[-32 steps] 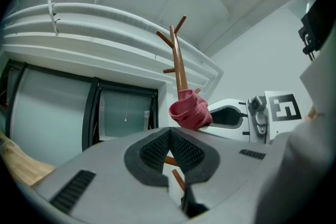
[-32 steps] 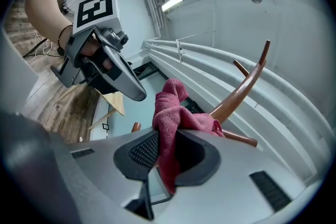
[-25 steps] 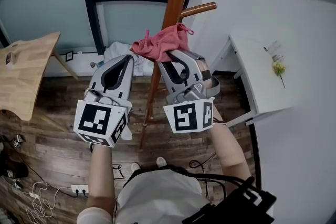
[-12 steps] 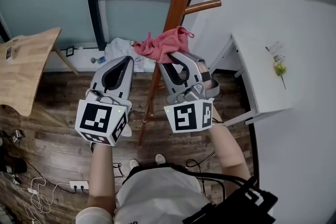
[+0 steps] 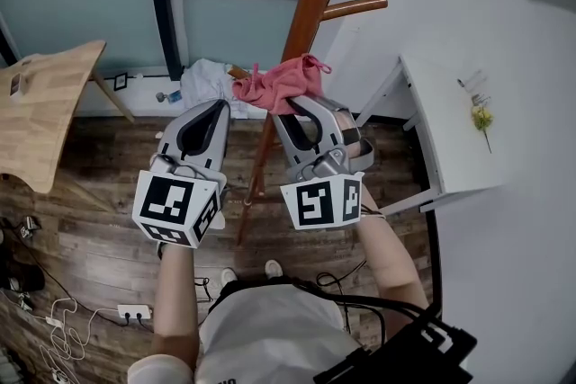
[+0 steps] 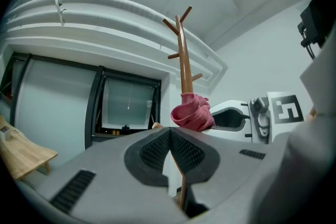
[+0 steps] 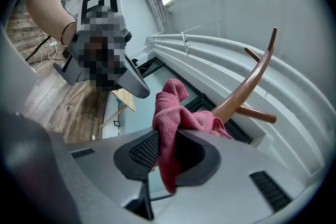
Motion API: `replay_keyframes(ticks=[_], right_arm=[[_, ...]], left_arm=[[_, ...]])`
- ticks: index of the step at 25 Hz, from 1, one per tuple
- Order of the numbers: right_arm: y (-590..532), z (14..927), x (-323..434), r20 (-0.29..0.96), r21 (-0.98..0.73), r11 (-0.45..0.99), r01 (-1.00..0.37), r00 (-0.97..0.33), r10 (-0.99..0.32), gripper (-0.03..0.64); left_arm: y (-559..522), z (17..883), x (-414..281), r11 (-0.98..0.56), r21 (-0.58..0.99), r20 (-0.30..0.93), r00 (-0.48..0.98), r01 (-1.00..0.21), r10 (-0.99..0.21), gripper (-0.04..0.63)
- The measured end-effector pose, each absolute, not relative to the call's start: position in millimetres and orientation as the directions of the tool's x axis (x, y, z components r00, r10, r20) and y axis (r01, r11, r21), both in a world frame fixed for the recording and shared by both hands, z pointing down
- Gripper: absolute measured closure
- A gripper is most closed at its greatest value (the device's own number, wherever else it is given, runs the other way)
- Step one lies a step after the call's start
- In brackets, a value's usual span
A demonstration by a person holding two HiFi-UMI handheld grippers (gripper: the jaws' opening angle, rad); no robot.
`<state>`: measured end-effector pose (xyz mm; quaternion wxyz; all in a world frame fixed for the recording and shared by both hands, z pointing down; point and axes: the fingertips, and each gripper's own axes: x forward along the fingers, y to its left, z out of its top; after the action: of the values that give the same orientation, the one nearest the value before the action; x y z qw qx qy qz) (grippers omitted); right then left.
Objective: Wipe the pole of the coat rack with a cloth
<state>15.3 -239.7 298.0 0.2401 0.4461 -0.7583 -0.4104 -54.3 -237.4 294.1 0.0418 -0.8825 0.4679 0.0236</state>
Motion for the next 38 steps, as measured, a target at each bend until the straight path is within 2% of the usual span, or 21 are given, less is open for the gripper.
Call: replay_keyframes(ticks=[38], right_arm=[[-237,376,10,0.176,0.806,0.404,-0.433,-0.477,-0.861,0.535]], left_arm=[[-240,366,-54,-0.554,0.0,0.081,0.552,-0.832,-0.83,0.583]])
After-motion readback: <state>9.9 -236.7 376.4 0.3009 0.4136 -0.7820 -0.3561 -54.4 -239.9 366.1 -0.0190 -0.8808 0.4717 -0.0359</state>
